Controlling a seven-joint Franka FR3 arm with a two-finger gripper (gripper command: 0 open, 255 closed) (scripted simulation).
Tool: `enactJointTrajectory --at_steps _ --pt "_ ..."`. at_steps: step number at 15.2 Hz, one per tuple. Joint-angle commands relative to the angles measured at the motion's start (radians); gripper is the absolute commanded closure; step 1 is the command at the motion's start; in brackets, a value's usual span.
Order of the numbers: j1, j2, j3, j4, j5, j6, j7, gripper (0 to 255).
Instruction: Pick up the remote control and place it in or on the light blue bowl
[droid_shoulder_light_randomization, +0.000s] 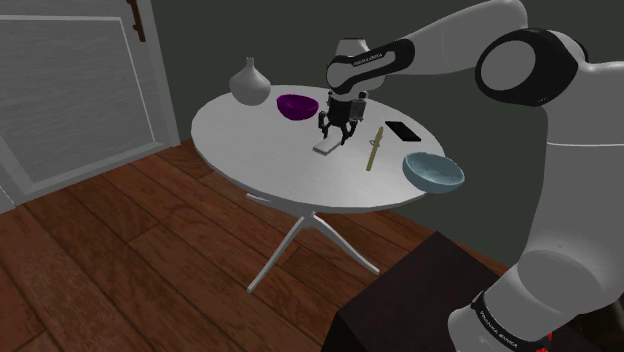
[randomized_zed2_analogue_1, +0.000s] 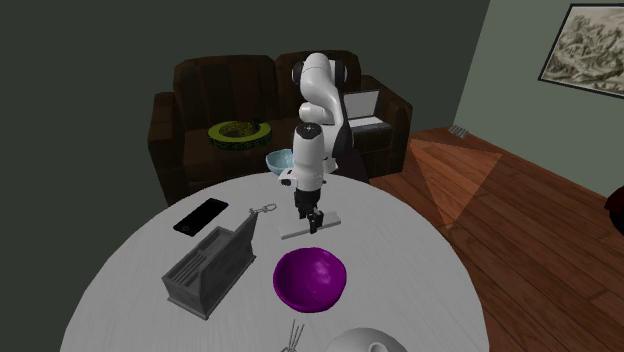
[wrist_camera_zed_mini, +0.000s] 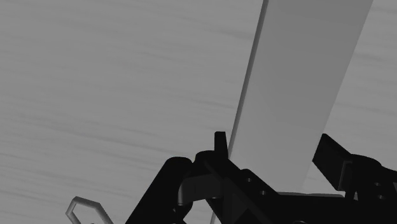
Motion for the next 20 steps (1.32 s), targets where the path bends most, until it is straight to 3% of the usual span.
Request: enactJointTrajectory --at_steps 1,5,20 --pt "0.000 0.000 0.000 0.000 0.000 0.000 0.000 255" --pt "0.000 0.000 0.000 0.000 0.000 0.000 0.000 255" --pt "0.000 -0.057 0.003 0.116 0.007 -0.173 -0.007 255"
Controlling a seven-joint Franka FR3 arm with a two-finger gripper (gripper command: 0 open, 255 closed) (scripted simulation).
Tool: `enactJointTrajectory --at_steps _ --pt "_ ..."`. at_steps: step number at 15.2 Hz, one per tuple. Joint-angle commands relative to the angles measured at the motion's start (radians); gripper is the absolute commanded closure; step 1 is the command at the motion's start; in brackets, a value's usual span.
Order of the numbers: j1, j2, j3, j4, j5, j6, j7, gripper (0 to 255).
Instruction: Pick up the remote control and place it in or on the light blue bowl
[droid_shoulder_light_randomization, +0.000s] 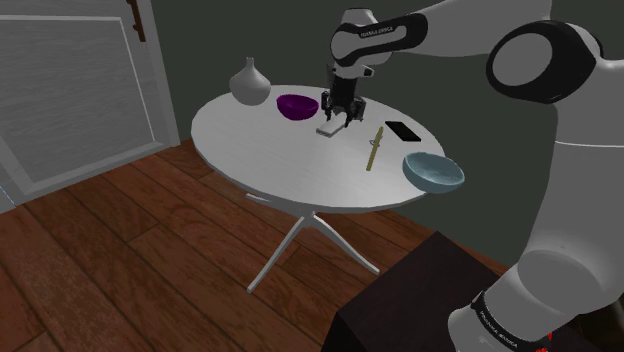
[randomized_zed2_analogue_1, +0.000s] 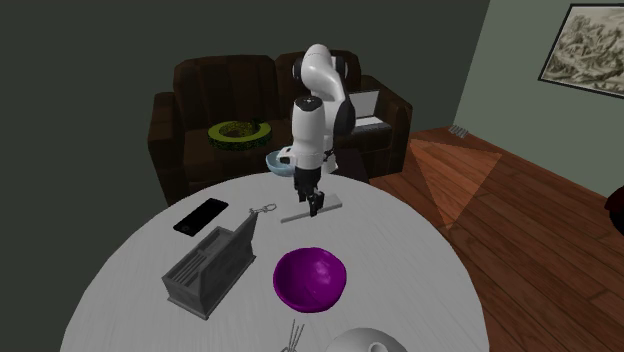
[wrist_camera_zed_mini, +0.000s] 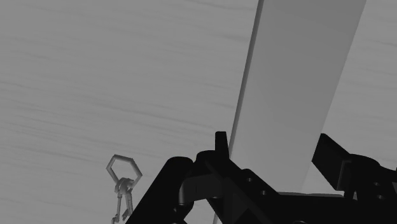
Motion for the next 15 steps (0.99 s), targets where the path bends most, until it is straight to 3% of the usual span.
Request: enactJointTrajectory --at_steps 1,14,15 --pt "0.000 -0.006 0.000 0.018 0.001 -0.024 -0.002 255" --pt "0.003 -0.012 0.001 0.181 0.003 -0.194 -0.006 255" --pt "-0.006 -0.062 0.000 0.107 0.007 -0.168 -0.015 255"
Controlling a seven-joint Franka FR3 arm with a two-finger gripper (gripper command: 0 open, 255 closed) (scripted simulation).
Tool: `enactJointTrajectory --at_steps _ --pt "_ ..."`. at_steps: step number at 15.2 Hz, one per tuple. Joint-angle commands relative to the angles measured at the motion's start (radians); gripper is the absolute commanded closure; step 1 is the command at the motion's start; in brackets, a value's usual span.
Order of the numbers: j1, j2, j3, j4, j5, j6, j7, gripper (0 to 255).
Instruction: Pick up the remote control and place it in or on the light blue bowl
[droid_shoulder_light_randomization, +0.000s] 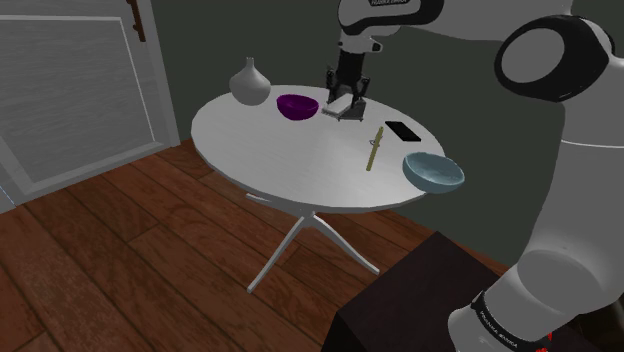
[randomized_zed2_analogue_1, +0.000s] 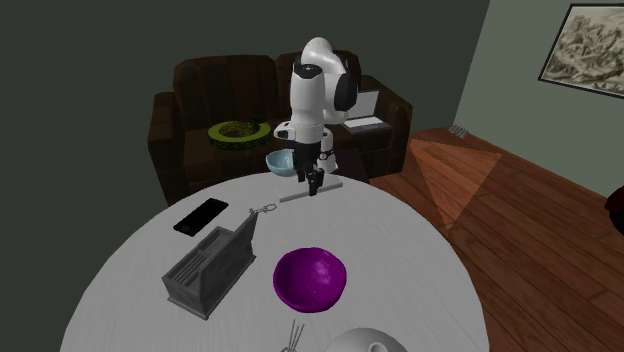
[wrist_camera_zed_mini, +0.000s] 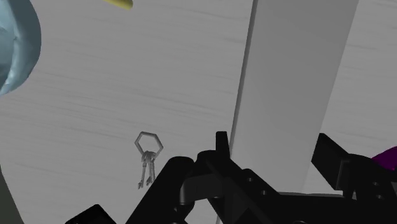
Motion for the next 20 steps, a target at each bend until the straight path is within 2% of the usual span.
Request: enactJointTrajectory --at_steps 1,9,20 --pt "-0.014 -0.072 -0.003 -0.096 0.006 0.025 -0.014 255" --pt "-0.071 -0.392 -0.033 -0.523 0.030 0.134 -0.099 255" --pt "-0.134 -0.775 -0.115 -0.927 0.017 0.158 -0.237 255"
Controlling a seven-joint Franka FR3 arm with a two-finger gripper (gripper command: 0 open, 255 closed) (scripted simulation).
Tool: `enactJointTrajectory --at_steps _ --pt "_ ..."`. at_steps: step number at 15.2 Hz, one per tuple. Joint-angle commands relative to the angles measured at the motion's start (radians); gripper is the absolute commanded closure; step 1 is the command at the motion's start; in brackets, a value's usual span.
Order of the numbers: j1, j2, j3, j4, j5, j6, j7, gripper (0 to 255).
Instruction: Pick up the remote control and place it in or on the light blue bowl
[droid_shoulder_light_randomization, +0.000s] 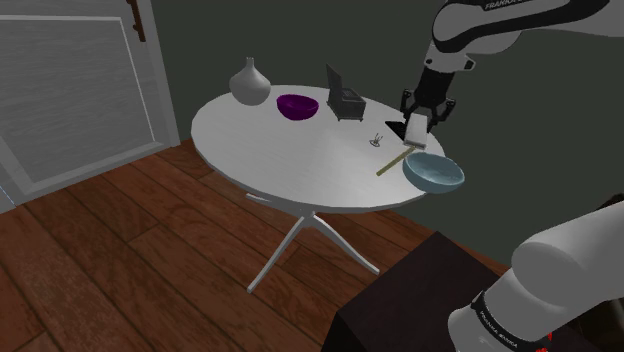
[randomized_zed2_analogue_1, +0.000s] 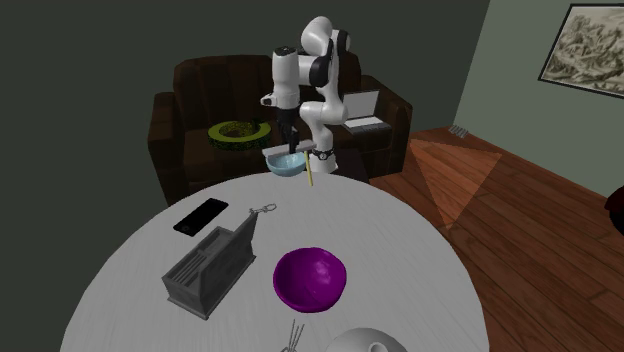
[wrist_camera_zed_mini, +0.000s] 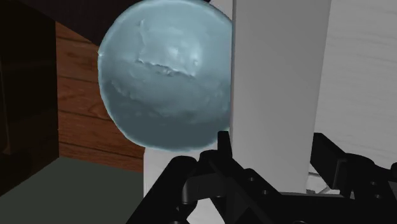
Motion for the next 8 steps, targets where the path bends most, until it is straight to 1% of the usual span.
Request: enactJointTrajectory --at_steps 1,6,8 --pt "-0.011 -0.072 -0.017 -0.070 -0.008 -0.002 -0.025 255" --pt "-0.049 -0.237 -0.068 -0.199 -0.043 -0.034 -0.094 255" --pt "-0.050 -0.234 -0.069 -0.224 -0.044 -0.006 -0.093 255"
